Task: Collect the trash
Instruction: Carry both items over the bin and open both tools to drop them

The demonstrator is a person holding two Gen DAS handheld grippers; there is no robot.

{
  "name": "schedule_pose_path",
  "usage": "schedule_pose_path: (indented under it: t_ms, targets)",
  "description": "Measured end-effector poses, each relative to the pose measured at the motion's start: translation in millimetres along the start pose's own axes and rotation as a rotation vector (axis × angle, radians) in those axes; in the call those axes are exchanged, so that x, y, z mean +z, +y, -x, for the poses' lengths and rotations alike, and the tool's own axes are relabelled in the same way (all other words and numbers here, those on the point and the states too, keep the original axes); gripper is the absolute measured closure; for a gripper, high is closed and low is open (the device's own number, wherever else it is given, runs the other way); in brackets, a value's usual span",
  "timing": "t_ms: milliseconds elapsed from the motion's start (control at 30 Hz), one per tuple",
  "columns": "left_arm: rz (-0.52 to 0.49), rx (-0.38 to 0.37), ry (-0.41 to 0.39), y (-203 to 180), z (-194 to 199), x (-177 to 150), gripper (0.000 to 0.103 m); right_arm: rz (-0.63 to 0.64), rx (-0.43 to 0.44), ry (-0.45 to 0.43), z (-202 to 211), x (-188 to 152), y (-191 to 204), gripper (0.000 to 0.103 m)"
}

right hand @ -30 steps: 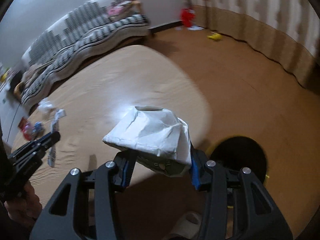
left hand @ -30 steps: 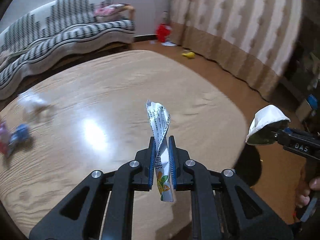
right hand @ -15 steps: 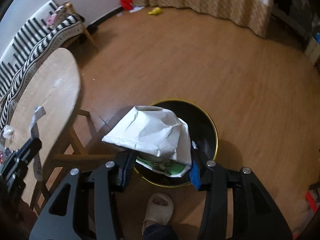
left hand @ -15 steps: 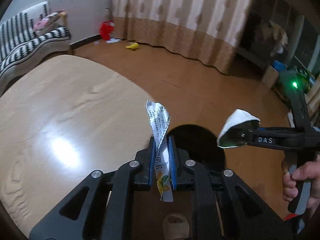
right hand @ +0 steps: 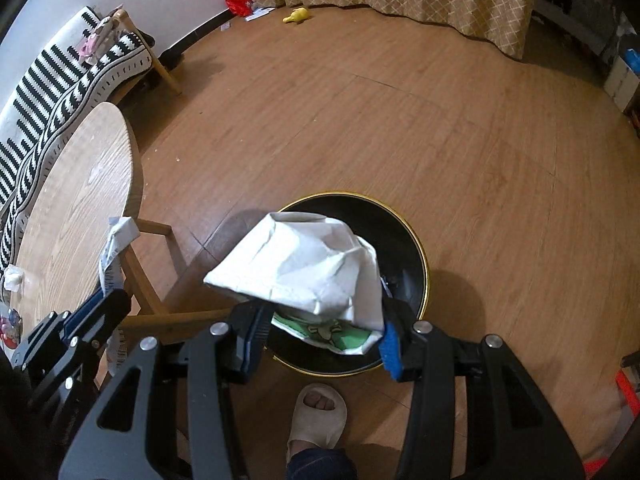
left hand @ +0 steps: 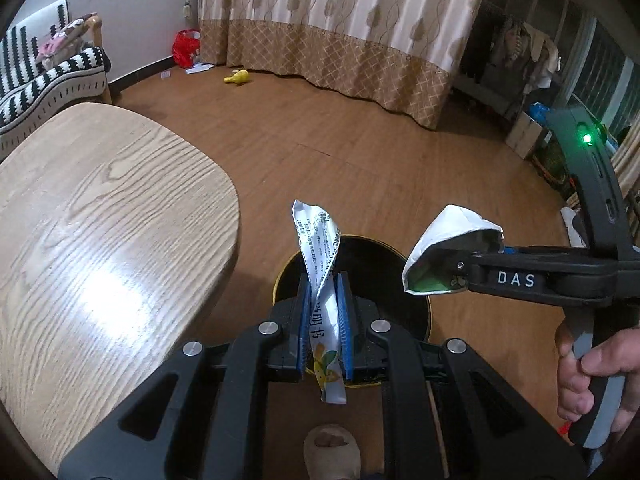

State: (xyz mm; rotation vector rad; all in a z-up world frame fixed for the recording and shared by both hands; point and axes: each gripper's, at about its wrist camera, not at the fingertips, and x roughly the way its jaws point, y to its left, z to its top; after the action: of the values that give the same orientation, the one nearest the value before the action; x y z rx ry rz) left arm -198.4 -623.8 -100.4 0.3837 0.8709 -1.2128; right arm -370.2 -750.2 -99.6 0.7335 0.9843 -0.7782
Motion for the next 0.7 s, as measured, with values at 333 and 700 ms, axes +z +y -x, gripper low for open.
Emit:
schedule_pose_path:
  t_ms: [333, 700]
  targets:
    - [-0.003, -0.023, 0.023, -12.3, -14.5, -1.6, 0.091, -0.038, -0.017, -0.029, 7.3, 1.9, -7.6, 0.036]
    - [0.002, -0.085, 0.082, -27.0, -46.9, -6.4, 0.091, -0.12, -0.019, -0.074, 21.2, 1.9, -30.1, 0.035]
